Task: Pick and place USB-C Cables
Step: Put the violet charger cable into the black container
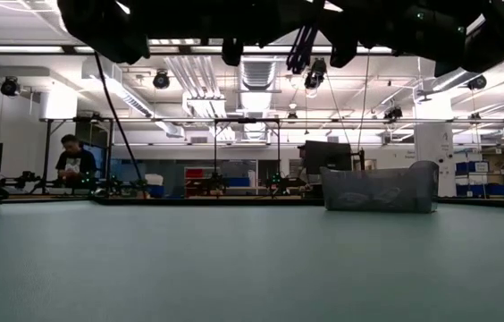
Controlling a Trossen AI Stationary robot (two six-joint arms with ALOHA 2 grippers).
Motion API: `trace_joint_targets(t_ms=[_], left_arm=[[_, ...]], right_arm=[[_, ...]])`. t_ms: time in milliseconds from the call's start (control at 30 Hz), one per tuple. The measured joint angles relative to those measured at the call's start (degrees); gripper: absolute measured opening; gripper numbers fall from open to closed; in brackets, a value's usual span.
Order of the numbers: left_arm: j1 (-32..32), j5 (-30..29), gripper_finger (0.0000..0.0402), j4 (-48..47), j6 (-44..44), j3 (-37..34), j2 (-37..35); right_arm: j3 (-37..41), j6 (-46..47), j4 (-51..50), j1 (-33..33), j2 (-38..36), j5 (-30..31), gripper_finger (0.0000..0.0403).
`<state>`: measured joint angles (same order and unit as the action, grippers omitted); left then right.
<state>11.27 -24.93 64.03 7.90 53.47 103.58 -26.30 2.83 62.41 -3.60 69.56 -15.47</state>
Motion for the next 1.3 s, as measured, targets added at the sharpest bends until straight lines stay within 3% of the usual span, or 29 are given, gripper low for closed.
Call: trace_joint_targets(t_ms=[300, 833, 1100, 1300], left_arm=[[0.0, 0.25, 0.0011, -0.03, 0.01, 1.56, 0.96], [0.04, 0.39, 0.0011, -0.22, -0.04, 1.47, 0.73], [0.04, 0.37, 0.0015, -0.6, -0.16, 1.47, 0.64], [0.04, 0.76, 0.0053, -0.79, -0.12, 1.47, 0.64]], right_arm=[[0.0, -0.44, 0.02, 0.0, 0.0, -1.05, 0.0157], [-0.17, -2.76, -0.05, 1.11, 0.0, -1.7, 0.0032], [-0.17, -2.84, -0.15, 1.11, 0.0, -1.7, 0.0025], [-0.17, -2.84, -0.44, 1.11, 0.0, -1.63, 0.0024]])
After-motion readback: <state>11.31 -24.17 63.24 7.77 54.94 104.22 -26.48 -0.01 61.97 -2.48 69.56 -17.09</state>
